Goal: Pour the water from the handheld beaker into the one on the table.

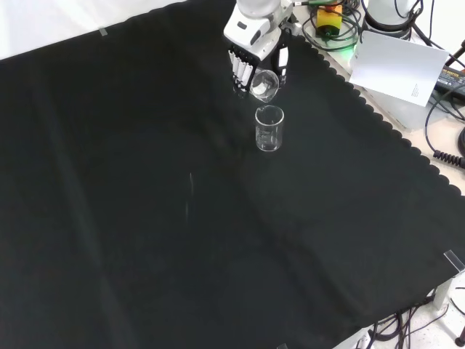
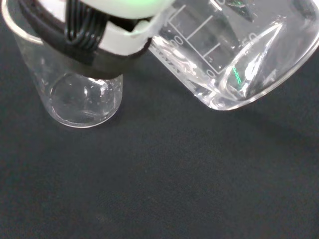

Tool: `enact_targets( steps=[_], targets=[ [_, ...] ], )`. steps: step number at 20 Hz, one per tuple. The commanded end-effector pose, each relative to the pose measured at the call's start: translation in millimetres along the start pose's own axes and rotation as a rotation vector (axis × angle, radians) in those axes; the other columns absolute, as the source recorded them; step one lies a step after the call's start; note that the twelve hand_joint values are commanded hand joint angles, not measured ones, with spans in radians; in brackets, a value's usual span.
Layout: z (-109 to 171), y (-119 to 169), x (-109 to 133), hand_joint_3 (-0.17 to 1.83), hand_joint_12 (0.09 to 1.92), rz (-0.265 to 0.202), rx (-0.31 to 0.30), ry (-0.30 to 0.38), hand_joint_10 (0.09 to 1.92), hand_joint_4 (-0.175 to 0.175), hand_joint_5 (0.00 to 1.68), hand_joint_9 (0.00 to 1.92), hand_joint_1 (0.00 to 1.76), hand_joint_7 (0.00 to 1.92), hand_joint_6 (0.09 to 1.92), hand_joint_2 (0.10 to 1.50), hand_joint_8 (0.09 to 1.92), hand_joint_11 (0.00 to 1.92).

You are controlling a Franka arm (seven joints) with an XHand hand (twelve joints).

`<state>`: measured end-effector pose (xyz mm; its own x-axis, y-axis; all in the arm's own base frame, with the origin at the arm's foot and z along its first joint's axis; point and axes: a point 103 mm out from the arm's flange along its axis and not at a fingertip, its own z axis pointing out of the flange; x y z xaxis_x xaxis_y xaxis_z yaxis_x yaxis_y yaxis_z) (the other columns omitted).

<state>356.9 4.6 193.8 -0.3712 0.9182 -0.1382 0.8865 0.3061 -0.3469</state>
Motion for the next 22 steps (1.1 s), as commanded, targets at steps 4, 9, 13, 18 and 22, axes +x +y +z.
enact_targets(
  steps=[4, 9, 13, 18, 22],
  targets=[
    [-6, 3, 14, -0.17, 0.73, -0.012, 0.033, -0.119, 0.43, -0.175, 1.48, 1.73, 1.32, 1.56, 0.11, 1.01, 0.09, 1.5],
    [-10, 2, 16, -0.17, 0.74, 0.01, 0.051, -0.199, 0.43, -0.175, 1.48, 1.72, 1.32, 1.56, 0.12, 1.01, 0.09, 1.5],
    [-13, 2, 20, -0.17, 0.74, 0.025, 0.078, -0.244, 0.44, -0.175, 1.48, 1.72, 1.32, 1.56, 0.12, 1.01, 0.09, 1.49],
    [-17, 4, 27, -0.17, 0.75, 0.051, 0.122, -0.287, 0.45, -0.175, 1.48, 1.72, 1.32, 1.56, 0.12, 1.01, 0.09, 1.49],
    [-19, 6, 29, -0.17, 0.75, 0.066, 0.14, -0.309, 0.45, -0.175, 1.48, 1.72, 1.32, 1.56, 0.12, 1.02, 0.09, 1.49]
  ],
)
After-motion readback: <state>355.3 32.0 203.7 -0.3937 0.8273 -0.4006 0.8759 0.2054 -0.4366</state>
